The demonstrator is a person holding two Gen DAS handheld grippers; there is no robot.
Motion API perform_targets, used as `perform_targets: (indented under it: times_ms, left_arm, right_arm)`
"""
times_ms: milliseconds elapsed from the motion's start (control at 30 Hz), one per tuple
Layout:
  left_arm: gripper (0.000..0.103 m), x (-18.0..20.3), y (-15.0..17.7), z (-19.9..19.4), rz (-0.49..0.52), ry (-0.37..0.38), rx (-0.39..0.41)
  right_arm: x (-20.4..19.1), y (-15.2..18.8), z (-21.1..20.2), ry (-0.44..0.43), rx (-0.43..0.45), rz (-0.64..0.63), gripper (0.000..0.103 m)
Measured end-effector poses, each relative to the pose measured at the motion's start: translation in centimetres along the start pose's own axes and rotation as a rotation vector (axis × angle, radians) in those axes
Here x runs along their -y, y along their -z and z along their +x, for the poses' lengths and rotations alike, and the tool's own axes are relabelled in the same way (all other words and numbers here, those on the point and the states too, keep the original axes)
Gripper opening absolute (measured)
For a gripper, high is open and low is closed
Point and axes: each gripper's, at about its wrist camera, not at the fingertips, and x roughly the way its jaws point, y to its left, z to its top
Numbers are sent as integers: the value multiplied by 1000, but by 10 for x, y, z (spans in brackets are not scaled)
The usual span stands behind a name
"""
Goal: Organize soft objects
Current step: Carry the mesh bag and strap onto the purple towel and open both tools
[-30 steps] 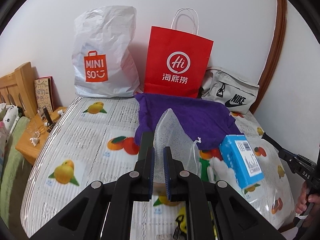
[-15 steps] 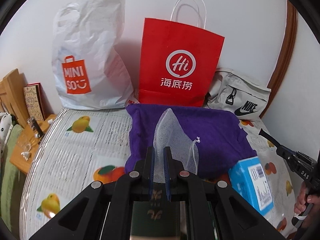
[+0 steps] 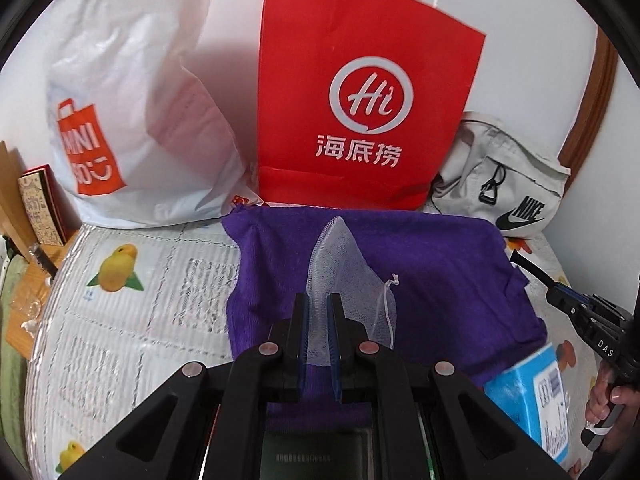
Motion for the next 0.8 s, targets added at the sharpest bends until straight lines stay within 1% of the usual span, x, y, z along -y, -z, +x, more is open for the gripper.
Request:
perform_targets:
  times_ms: [167,267,300,467,600,633,700,733,767,800]
  left_arm:
    - [9,-1,-9,23,9,-19,-28]
    - [9,-3,-14,36,4,-26,-51]
    - [9,-3,-15,41,2,-27,-60]
    - [10,-6,-19,52,-11,-27,-85]
    - [13,-7,-17,57,-17,-35,-99]
    - [15,-8,-17,56,-19,-42,-101]
    - [26,-8,-18,55,-21,-44,-102]
    - [34,-9,-19,55,-23,-47,-100]
    - [42,-9,-18,51,-24,-54,-94]
    - [48,-10,-19,48,-23,-64,-93]
  right_arm:
    - [3,-4,23,-5,-46,-18,15]
    - [6,-4,32,-26,-67,-6,15]
    - [6,-3,34,-21,-72,-9,15]
    - [10,-4,48,-10,-105,-5,15]
    - [11,-3,55,-14,-129,0,16]
    - [11,-3,56,-19,-133,1,16]
    - [9,-2,59,-26,-142,-7,18]
    - [7,-2,58,-24,-138,-13,20]
    - [6,-2,57,-23,-133,-19,31]
    - [4,-3,55,-21,-127,-23,44]
